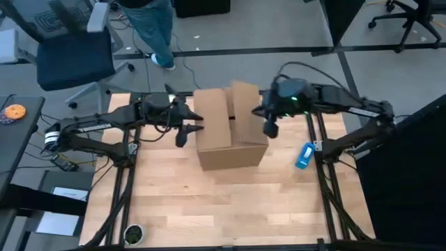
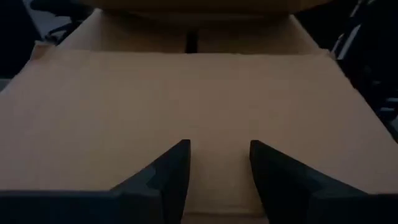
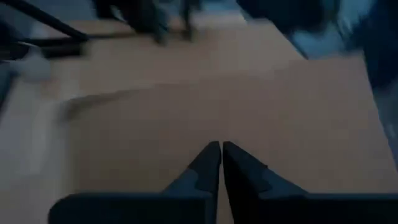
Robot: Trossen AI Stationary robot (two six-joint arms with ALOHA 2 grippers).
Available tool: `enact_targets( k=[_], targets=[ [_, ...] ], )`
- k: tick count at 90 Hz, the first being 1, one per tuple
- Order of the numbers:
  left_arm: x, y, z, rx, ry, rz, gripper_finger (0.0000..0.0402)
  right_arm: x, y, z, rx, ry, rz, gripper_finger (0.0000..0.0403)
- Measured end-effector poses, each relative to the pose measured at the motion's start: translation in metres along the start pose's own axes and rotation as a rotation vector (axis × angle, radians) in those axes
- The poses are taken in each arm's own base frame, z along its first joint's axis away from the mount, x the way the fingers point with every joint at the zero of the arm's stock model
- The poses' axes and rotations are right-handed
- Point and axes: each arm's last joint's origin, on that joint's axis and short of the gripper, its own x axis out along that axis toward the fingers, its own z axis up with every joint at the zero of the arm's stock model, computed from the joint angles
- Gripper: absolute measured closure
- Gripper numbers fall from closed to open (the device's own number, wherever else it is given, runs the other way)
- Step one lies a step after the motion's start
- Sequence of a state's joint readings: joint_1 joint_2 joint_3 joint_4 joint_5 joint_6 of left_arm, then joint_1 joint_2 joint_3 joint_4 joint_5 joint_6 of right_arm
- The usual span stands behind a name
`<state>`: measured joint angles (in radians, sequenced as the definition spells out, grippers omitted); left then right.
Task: Wrap mug
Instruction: Close the cardboard box
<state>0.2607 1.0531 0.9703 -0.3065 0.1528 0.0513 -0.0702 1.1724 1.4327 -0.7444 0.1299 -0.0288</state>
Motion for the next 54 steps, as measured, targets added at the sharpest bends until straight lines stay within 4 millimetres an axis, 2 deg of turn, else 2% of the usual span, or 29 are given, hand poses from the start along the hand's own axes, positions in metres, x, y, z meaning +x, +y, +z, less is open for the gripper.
enact_targets(
  k=[13, 30, 40, 54],
  targets=[
    [-0.005, 0.001, 0.0, 0.045, 0.006, 0.035, 0.025, -0.023, 0.014, -0.029, 0.01, -0.197, 0.073, 0.0403],
    [-0.014, 0.001, 0.003, 0.051, -0.035, 0.02, 0.025, -0.035, 0.022, -0.081, 0.119, -0.313, 0.173, 0.0403],
    [-0.031, -0.003, 0.01, 0.065, -0.113, -0.029, 0.025, -0.031, 0.024, -0.111, 0.153, -0.351, 0.201, 0.0403],
    [-0.065, -0.01, 0.017, 0.089, -0.233, -0.093, 0.025, -0.027, 0.029, -0.147, 0.144, -0.435, 0.3, 0.0403]
  ],
)
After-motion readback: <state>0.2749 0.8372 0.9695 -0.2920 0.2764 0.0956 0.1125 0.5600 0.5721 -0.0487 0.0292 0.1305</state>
